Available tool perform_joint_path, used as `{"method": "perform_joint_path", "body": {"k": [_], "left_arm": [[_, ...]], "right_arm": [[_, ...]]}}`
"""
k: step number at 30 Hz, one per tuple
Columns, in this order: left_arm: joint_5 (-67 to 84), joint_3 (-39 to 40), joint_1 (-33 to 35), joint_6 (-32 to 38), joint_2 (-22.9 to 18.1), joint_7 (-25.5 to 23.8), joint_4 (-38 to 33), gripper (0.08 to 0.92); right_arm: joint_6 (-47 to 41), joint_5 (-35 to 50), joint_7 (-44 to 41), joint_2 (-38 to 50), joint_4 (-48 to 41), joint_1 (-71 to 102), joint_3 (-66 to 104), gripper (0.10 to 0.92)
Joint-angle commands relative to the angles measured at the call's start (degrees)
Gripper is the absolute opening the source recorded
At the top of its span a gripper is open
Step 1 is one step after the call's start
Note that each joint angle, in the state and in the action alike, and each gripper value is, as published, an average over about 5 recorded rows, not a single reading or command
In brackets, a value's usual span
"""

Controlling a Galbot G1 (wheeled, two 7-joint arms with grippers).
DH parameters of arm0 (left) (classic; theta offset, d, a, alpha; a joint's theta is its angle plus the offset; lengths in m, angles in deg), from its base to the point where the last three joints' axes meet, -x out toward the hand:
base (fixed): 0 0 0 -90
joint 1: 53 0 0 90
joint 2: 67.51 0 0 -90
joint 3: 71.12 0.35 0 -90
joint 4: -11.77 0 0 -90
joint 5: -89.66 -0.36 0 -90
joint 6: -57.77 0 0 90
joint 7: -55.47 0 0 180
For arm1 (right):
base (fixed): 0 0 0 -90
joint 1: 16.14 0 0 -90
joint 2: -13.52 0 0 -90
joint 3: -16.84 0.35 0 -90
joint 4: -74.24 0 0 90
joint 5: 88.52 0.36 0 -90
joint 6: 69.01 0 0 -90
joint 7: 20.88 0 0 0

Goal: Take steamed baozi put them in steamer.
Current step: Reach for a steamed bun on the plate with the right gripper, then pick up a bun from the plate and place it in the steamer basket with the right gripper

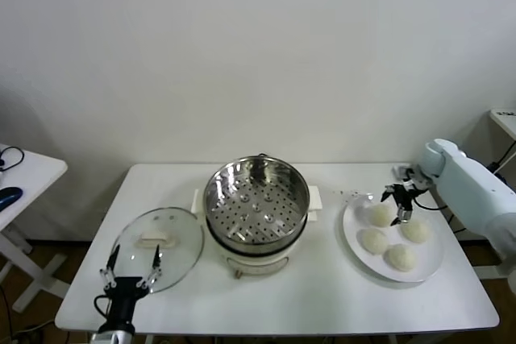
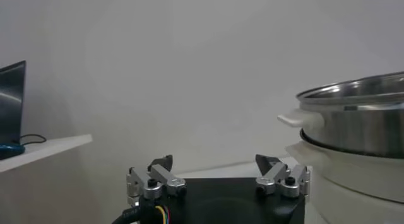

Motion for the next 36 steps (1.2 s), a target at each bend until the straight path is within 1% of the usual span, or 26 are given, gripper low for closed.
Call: {"method": "perform_joint_path", "body": {"k": [1, 9, 16, 23, 29, 36], "left_arm": [[0.0, -0.1, 0.1, 0.0, -0.1, 0.0, 0.0, 0.823], [0.1, -0.3, 0.3, 0.3, 0.0, 0.0, 0.2, 0.823], [0.0, -0.3, 0.5, 0.4, 0.0, 0.0, 0.1, 0.823], [0.0, -0.3, 0.8, 0.6, -0.1, 0.1, 0.1, 0.823], [0.1, -0.5, 1.1, 0.6, -0.1, 0.0, -0.1, 0.823], [-0.1, -0.4, 1.2, 0.6, -0.2, -0.1, -0.4, 0.823]], "right_arm": [[1.1, -3.5, 0.3, -2.1, -2.8, 0.8, 2.9, 0.823], [1.2, -4.5, 0.3, -2.3, -2.9, 0.9, 3.6, 0.813], [1.2, -4.3, 0.3, -2.2, -2.7, 1.1, 4.0, 0.697], [1.2, -3.5, 0.1, -1.7, -1.8, 0.9, 3.8, 0.653], [0.7, 2.0, -0.5, 0.8, 4.2, -2.3, -1.8, 0.641], [1.3, 10.4, -1.3, 4.7, 17.3, -14.0, -15.4, 0.629]]}}
